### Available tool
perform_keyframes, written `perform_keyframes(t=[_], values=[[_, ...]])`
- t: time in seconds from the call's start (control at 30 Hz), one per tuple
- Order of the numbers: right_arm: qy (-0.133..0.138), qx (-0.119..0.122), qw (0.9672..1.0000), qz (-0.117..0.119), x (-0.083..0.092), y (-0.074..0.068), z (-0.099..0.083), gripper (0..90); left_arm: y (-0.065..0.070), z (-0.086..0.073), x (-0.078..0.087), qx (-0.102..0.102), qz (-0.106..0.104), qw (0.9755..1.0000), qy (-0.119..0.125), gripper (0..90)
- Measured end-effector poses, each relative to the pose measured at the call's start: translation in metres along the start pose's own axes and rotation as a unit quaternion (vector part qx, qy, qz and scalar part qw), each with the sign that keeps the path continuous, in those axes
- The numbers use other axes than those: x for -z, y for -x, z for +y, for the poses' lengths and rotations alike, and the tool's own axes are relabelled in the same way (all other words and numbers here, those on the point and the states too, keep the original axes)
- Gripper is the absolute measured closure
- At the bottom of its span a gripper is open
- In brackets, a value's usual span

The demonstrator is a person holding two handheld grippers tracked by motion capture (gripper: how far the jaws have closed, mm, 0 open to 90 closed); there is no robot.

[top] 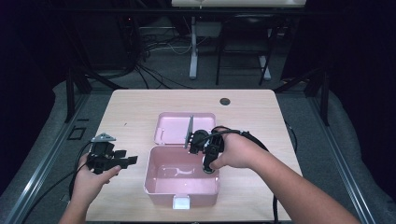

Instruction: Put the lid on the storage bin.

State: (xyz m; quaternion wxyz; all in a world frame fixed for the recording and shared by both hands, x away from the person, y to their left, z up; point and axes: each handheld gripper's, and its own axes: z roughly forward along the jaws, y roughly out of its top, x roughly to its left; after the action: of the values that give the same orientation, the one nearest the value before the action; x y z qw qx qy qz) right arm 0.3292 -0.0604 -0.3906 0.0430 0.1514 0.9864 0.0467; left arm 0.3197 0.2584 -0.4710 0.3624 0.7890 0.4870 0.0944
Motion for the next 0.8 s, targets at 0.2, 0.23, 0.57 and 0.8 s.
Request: perform_keyframes(t=[0.2, 0.23, 0.57, 0.8], values=[[-0.004, 0.027, 0.9996, 0.003, -0.004, 0.0, 0.001, 50.1, -0.001, 0.0, 0.0, 0.0, 0.0, 1.0, -0.001, 41.1], [-0.004, 0.028, 0.9996, 0.003, -0.005, 0.0, 0.002, 50.1, -0.001, 0.0, 0.0, 0.0, 0.0, 1.0, -0.001, 41.1], [-0.013, 0.033, 0.9993, 0.003, -0.015, -0.001, 0.005, 50.1, -0.001, 0.0, -0.001, 0.002, 0.0, 1.0, -0.001, 41.1], [-0.019, 0.034, 0.9992, 0.003, -0.023, -0.002, 0.006, 50.1, -0.002, -0.001, -0.001, 0.001, 0.0, 1.0, -0.002, 41.1]])
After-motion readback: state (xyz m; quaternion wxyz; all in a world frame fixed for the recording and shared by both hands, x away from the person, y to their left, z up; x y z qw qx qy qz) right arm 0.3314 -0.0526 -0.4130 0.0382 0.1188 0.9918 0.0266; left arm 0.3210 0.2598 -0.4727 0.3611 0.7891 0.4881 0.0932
